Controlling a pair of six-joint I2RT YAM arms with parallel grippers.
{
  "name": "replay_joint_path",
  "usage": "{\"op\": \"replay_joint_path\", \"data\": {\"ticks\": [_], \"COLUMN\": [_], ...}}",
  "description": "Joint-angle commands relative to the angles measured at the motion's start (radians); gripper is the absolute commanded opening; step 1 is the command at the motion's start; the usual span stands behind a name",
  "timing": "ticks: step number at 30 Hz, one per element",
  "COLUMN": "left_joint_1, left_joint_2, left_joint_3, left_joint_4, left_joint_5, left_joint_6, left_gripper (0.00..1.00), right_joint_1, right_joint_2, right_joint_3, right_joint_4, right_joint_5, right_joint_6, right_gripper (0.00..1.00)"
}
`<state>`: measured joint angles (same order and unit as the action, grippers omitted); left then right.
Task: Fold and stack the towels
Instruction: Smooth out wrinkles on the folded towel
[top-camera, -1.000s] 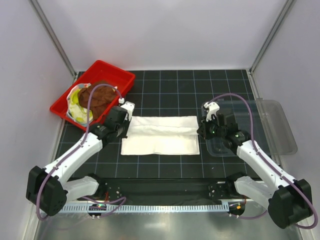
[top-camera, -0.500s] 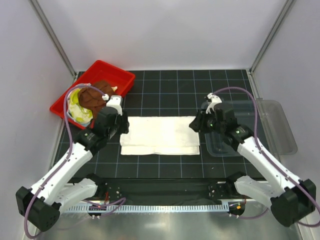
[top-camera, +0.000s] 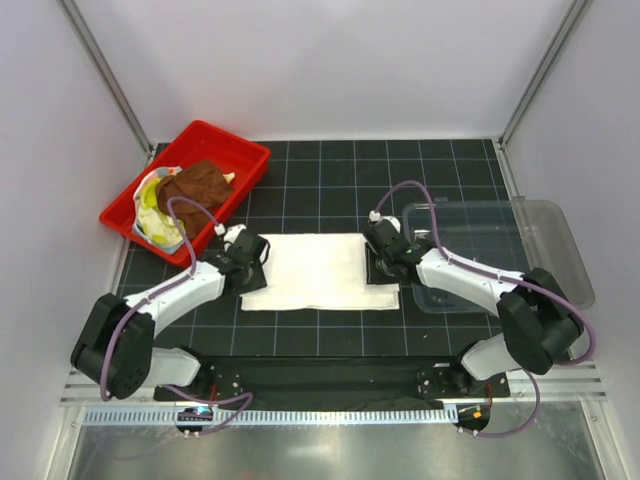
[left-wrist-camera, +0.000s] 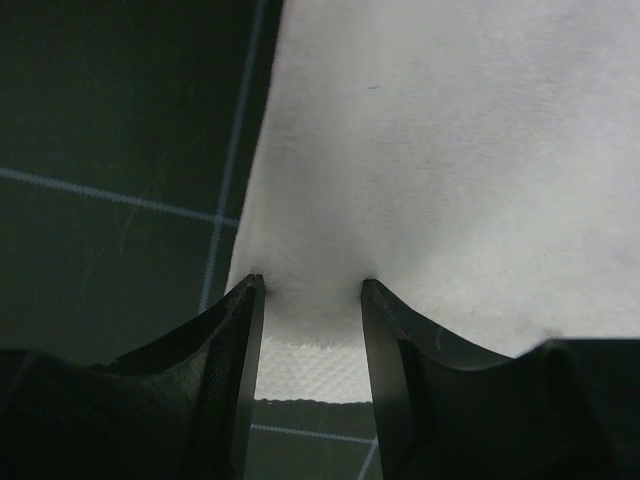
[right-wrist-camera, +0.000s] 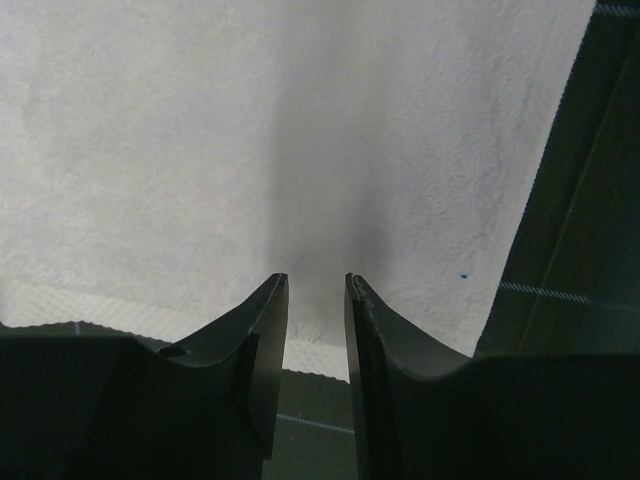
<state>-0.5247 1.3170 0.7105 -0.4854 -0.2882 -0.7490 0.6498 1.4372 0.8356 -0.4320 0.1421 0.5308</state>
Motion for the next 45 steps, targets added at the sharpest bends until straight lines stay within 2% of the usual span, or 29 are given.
{"op": "replay_joint_path", "data": {"ticks": [1,5,12,15,16,18,20,21,22,23,26,31,33,36,39,41,45], "left_joint_1": [0.012,0.014,0.015,0.020,0.022,0.023,0.023,0.022,0.022,0.025,0.055,0.117,0.118,0.120,0.118,0.123,0.202], "left_joint_2": [0.002,-0.036,-0.223,-0.303,-0.318,-0.358,-0.389,-0.397,-0.400,-0.394,-0.362,-0.314,-0.297,-0.271,-0.233,-0.217,-0.258], "left_joint_3": [-0.014,-0.020,-0.013,-0.011,-0.020,-0.029,-0.052,-0.062,-0.063,-0.060,-0.046,-0.046,-0.022,-0.005,0.012,0.018,0.014], "left_joint_4": [-0.065,-0.117,-0.206,-0.280,-0.307,-0.318,-0.245,-0.193,-0.149,-0.153,-0.203,-0.262,-0.237,-0.161,-0.183,-0.255,-0.358], "left_joint_5": [-0.143,-0.198,-0.285,-0.325,-0.324,-0.298,-0.226,-0.201,-0.191,-0.206,-0.223,-0.140,-0.106,-0.057,-0.121,-0.172,-0.256], "left_joint_6": [-0.159,-0.213,-0.239,-0.367,-0.409,-0.508,-0.483,-0.389,-0.371,-0.369,-0.412,-0.608,-0.609,-0.583,-0.578,-0.615,-0.659], "left_gripper": [0.48,0.50,0.57,0.65,0.68,0.69,0.69,0.69,0.68,0.69,0.71,0.70,0.70,0.70,0.70,0.70,0.72], "right_joint_1": [0.037,0.071,0.119,0.123,0.123,0.123,0.125,0.126,0.125,0.126,0.128,0.128,0.128,0.128,0.128,0.128,0.129], "right_joint_2": [0.020,0.020,-0.018,-0.024,-0.026,-0.031,-0.035,-0.034,-0.028,-0.018,0.003,-0.001,-0.006,0.017,0.072,0.098,0.133], "right_joint_3": [0.007,-0.026,-0.057,0.015,0.035,0.078,0.094,0.102,0.102,0.103,0.108,0.122,0.105,0.083,0.071,0.048,0.010], "right_joint_4": [0.012,0.042,0.070,-0.048,-0.136,-0.188,-0.202,-0.197,-0.183,-0.185,-0.235,-0.303,-0.294,-0.246,-0.205,-0.160,-0.081], "right_joint_5": [0.089,0.128,0.137,0.213,0.259,0.306,0.294,0.286,0.275,0.263,0.312,0.387,0.410,0.412,0.386,0.369,0.318], "right_joint_6": [0.015,0.018,0.038,0.081,0.165,0.227,0.226,0.198,0.163,0.077,0.002,0.133,0.236,0.264,0.264,0.267,0.232], "right_gripper": [0.36,0.34,0.33,0.31,0.29,0.25,0.27,0.33,0.35,0.36,0.36,0.31,0.30,0.31,0.31,0.31,0.31]}}
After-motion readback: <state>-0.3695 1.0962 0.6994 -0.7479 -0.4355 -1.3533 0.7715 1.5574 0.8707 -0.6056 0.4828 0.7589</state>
